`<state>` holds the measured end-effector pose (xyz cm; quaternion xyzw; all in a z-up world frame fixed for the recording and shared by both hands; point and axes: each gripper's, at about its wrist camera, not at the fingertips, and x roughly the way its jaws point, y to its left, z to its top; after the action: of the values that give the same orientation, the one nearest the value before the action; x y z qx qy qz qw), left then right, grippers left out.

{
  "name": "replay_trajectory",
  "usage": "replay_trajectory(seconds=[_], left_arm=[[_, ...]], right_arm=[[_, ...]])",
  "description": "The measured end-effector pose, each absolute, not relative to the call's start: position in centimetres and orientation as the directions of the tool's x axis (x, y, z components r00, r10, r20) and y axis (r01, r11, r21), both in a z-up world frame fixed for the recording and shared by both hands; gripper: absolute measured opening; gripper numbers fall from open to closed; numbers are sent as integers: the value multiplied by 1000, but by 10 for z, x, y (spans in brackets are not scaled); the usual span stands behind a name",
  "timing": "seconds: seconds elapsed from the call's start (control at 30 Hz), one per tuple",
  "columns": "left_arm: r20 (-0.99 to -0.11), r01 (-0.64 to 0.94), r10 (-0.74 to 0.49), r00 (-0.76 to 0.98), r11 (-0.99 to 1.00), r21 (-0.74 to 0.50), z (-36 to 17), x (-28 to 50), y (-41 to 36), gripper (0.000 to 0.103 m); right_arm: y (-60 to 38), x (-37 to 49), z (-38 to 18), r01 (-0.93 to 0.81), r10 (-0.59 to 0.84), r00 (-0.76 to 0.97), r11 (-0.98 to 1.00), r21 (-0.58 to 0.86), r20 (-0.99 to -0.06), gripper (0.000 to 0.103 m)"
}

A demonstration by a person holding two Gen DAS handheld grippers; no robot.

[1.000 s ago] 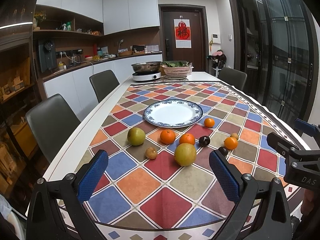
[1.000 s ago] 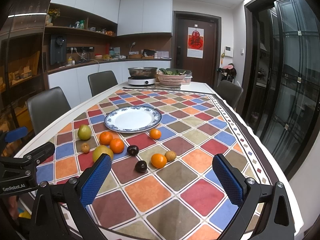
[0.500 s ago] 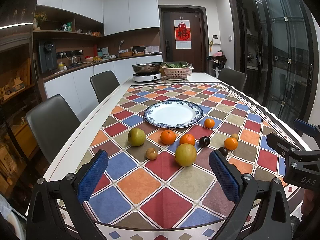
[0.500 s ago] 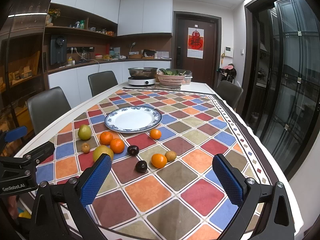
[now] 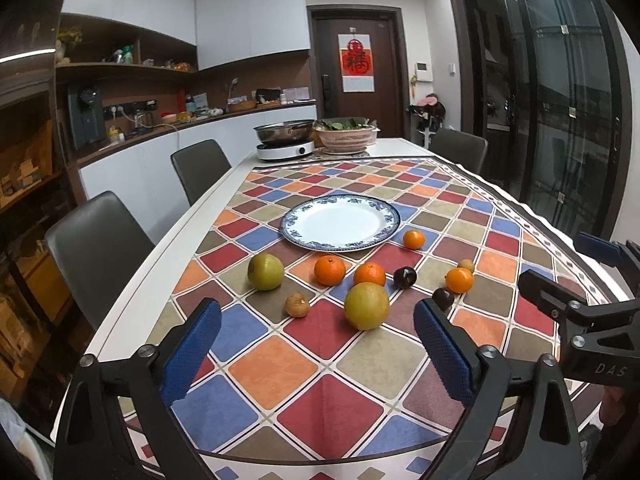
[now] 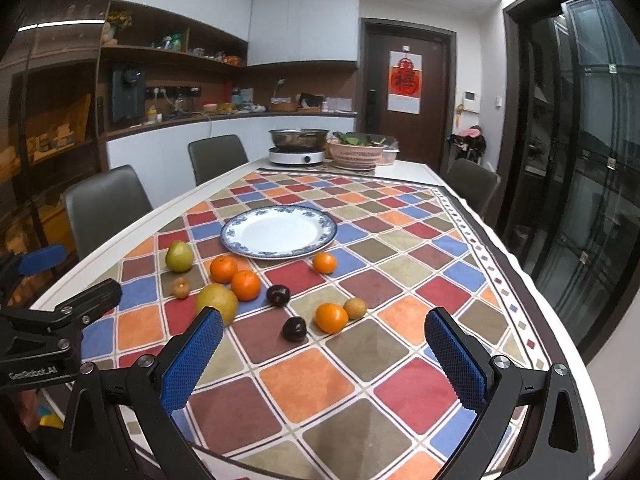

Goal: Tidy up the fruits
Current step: 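Grasp the yellow grapefruit with the left tool while the right tool grasps a dark plum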

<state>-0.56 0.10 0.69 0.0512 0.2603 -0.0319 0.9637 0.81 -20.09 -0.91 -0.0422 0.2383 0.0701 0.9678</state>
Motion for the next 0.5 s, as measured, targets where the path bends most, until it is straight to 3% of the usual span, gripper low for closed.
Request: replay_trajectory(seconds=[0.13, 0.5], left_arm=[[-527, 125, -56, 848, 988, 96, 2, 2, -1, 89], [-579, 221, -130, 805, 971, 89, -14, 31, -10, 80]], right_arm=[[-198, 18, -18, -181, 134, 861, 982, -49, -491, 102], [-193, 52, -39, -235, 180, 800, 972, -23, -573, 84]])
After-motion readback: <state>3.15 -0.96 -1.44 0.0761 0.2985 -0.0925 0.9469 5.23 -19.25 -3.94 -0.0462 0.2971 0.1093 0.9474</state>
